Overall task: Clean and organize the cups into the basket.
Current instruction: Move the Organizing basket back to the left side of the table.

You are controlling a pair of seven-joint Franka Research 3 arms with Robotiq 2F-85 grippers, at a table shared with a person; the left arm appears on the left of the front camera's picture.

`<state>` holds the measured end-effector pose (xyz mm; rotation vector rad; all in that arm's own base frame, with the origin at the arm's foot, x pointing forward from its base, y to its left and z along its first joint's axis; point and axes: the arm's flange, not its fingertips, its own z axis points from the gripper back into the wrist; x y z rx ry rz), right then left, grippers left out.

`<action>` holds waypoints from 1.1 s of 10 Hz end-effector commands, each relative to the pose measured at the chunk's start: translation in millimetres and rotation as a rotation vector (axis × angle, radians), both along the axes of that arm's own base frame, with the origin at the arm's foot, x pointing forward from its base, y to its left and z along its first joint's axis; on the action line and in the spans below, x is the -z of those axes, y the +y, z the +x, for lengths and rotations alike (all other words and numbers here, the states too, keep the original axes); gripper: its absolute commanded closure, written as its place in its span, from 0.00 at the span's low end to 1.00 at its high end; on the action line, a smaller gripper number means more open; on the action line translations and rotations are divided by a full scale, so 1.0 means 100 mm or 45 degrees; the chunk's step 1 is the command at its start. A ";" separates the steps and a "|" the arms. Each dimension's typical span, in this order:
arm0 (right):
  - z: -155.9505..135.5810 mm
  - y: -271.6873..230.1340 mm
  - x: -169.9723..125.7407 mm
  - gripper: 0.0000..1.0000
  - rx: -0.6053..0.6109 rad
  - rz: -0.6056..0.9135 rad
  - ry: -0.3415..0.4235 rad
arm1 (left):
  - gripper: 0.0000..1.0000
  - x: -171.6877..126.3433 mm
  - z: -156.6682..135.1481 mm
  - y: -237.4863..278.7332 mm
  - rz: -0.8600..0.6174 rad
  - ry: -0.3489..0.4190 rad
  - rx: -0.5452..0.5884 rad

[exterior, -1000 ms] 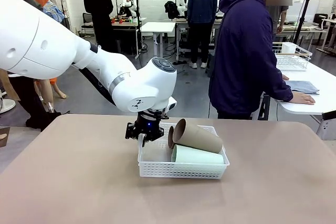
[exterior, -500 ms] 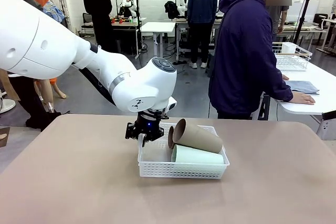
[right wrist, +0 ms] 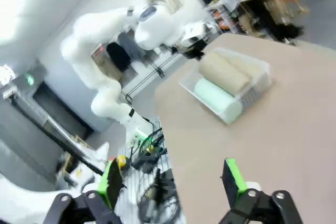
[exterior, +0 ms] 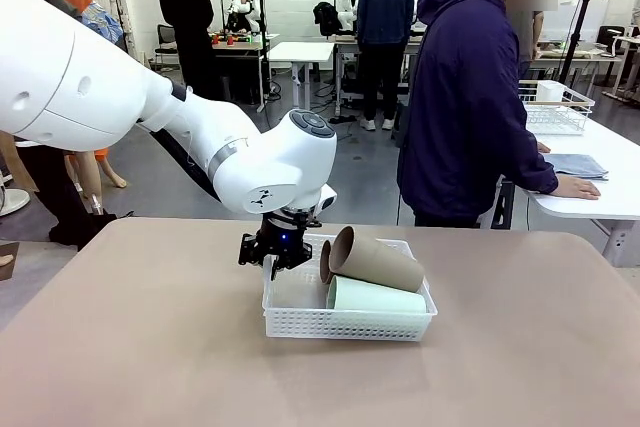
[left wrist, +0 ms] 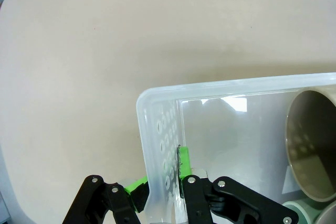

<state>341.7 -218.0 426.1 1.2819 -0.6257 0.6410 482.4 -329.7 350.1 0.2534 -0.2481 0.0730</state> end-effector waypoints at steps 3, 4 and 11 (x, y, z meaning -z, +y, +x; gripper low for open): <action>-0.04 -0.44 -0.13 0.00 0.496 0.115 0.912 | 1.00 0.00 -0.01 0.01 0.002 0.000 -0.002; -0.06 -0.51 -0.11 0.00 0.526 0.147 0.929 | 1.00 0.00 -0.01 0.01 0.002 0.000 -0.002; -0.09 -0.68 -0.01 0.00 0.524 0.108 0.954 | 1.00 0.00 -0.01 0.01 0.002 0.000 -0.002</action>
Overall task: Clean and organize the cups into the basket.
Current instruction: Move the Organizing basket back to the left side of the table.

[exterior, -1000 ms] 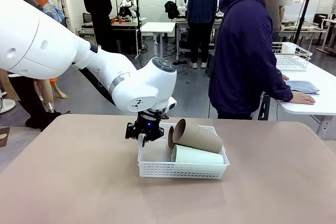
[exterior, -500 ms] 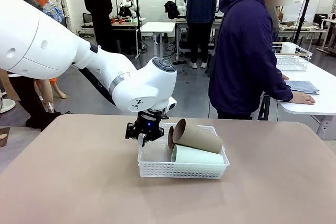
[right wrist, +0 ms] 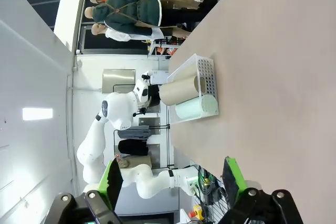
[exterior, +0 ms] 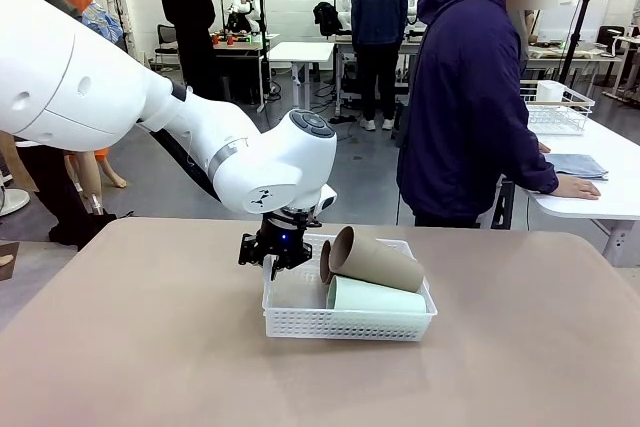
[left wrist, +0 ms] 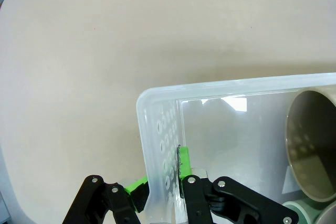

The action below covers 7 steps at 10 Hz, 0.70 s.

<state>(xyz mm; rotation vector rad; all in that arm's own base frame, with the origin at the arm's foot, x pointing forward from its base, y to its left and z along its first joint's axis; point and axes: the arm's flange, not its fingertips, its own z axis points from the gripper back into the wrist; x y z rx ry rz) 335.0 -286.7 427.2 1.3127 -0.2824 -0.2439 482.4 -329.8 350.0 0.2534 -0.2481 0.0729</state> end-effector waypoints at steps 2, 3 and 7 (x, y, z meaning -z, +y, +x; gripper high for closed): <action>-0.02 0.01 0.00 0.00 -0.032 -0.018 -0.007 | 1.00 0.00 -0.01 0.01 0.002 0.000 -0.002; -0.02 0.01 0.00 0.00 -0.032 -0.018 -0.007 | 0.94 0.00 0.00 0.00 0.000 0.000 0.000; -0.02 0.01 0.00 0.00 -0.032 -0.018 -0.007 | 0.94 -0.01 0.10 1.73 0.106 -0.110 -0.070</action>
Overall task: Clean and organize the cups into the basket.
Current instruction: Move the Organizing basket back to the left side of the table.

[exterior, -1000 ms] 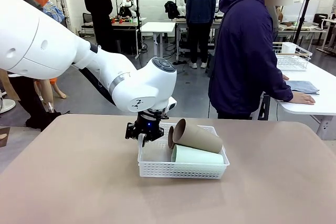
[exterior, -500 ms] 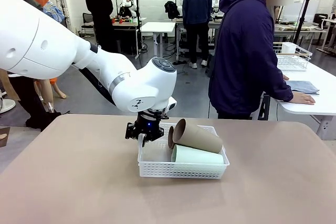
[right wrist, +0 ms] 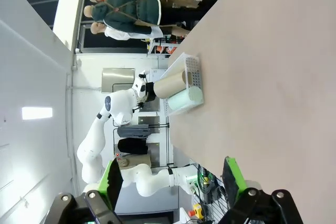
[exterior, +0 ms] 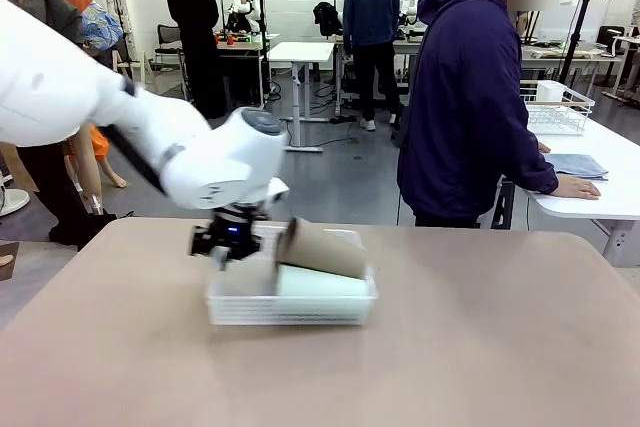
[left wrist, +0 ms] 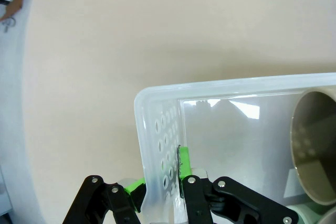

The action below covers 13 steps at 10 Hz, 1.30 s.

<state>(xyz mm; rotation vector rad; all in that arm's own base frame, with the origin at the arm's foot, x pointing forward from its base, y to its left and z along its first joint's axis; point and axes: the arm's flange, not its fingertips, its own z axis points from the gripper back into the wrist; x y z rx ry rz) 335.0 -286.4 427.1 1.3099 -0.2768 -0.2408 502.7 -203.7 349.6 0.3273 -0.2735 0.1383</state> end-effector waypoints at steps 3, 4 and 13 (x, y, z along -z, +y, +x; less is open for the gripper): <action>-0.02 0.00 0.00 0.00 -0.025 -0.014 -0.010 | 0.94 0.00 -0.03 1.44 0.035 -0.037 0.032; -0.02 0.00 0.00 0.00 -0.025 -0.014 -0.010 | 0.94 0.06 0.05 1.72 -0.007 0.009 0.057; -0.02 0.00 0.00 0.00 -0.025 -0.014 -0.010 | 0.34 0.06 0.56 2.58 -0.225 0.164 -0.048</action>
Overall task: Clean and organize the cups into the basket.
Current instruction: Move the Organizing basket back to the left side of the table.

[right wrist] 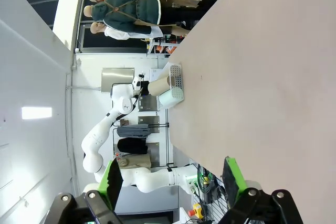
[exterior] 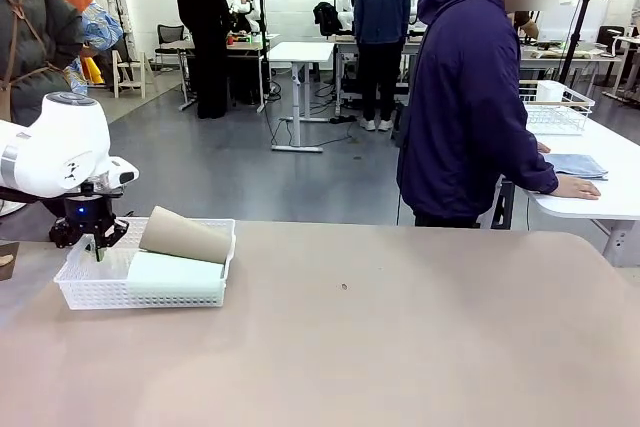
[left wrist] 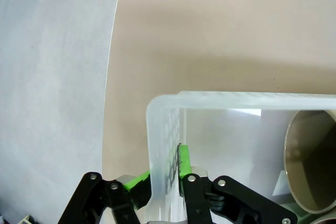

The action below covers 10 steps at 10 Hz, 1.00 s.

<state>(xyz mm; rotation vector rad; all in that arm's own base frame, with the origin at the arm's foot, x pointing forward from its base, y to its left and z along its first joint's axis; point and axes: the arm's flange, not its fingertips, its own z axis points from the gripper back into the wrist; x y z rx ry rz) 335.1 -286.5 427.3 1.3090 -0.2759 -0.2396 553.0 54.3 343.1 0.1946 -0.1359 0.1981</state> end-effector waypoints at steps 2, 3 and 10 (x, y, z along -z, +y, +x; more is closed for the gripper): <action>-0.02 0.00 0.00 0.00 -0.023 -0.013 -0.011 | 0.00 -0.02 0.04 -0.02 -0.015 0.006 0.043; -0.02 0.00 0.00 0.00 -0.023 -0.013 -0.011 | 0.29 -0.02 0.02 -0.03 -0.001 0.012 0.049; -0.02 0.00 0.00 0.00 -0.023 -0.013 -0.011 | 0.04 -0.21 -0.16 -0.20 0.046 0.007 0.045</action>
